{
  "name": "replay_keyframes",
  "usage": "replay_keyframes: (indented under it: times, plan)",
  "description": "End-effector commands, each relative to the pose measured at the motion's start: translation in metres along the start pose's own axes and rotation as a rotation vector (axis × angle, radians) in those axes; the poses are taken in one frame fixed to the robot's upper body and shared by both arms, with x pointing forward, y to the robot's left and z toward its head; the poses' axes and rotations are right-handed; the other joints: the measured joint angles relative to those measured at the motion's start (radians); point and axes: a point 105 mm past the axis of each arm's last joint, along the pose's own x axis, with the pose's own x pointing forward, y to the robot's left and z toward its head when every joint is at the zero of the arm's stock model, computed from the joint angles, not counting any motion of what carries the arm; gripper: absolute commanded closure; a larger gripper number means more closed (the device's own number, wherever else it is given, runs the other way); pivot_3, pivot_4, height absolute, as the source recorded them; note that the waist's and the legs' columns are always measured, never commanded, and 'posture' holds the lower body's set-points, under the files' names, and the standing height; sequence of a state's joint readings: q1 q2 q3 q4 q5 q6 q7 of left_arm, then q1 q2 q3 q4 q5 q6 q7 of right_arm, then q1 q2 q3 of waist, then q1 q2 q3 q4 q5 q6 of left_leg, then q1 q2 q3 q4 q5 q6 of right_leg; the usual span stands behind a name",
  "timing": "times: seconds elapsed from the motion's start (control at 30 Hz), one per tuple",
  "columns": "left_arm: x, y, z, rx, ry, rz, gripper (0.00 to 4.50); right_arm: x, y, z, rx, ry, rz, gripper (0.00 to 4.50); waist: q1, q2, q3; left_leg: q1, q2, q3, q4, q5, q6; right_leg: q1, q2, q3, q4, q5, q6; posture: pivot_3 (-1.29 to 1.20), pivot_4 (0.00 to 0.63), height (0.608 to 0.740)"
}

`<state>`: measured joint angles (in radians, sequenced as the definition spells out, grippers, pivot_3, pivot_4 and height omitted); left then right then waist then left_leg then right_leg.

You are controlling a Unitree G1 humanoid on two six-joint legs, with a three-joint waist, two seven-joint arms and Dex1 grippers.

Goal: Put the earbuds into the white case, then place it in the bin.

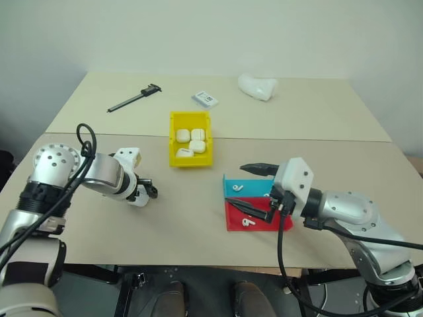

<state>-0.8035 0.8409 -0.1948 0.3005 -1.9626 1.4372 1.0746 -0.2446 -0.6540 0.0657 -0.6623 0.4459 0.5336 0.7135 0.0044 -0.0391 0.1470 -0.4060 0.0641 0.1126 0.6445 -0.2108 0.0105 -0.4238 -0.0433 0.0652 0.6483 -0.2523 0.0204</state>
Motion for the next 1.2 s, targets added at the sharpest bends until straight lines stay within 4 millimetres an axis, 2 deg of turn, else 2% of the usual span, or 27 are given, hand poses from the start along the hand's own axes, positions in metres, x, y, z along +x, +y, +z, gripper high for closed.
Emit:
replay_keyframes:
  times: [0.03, 0.3, 0.6, 1.2]
  plan:
    - [-0.009, 0.002, 0.008, -0.04, -0.076, 0.03, 0.0, -0.001, 0.003, 0.01, -0.03, -0.029, -0.004, 0.03, 0.0, 0.0, 0.0, 0.0, 0.0, 0.0, 0.0, 0.0, 0.0, 0.0, 0.0, 0.0, 0.0, 0.0, 0.0, 0.0, 0.15, 0.74]
    - [-0.011, 0.002, 0.007, -0.014, -0.09, 0.058, 0.0, -0.001, 0.003, 0.01, -0.029, -0.034, -0.011, 0.03, 0.003, 0.0, 0.0, 0.001, -0.001, 0.0, 0.0, 0.001, -0.001, 0.001, 0.0, 0.0, 0.0, 0.0, 0.0, 0.0, 0.15, 0.74]
    - [-0.019, -0.001, -0.001, 0.173, 0.024, -0.027, 0.0, 0.0, 0.003, 0.011, -0.029, -0.038, -0.018, 0.03, 0.002, 0.0, 0.0, 0.0, -0.002, 0.002, 0.0, 0.001, -0.002, 0.0, 0.0, -0.001, 0.0, 0.0, 0.0, 0.0, 0.15, 0.74]
    - [-0.015, 0.001, -0.003, 0.199, 0.079, 0.009, 0.0, 0.0, 0.005, 0.011, -0.017, -0.037, -0.024, 0.03, 0.001, 0.0, 0.0, 0.0, -0.001, -0.001, 0.0, 0.001, -0.002, 0.0, 0.0, -0.001, 0.0, 0.0, 0.0, 0.0, 0.15, 0.74]
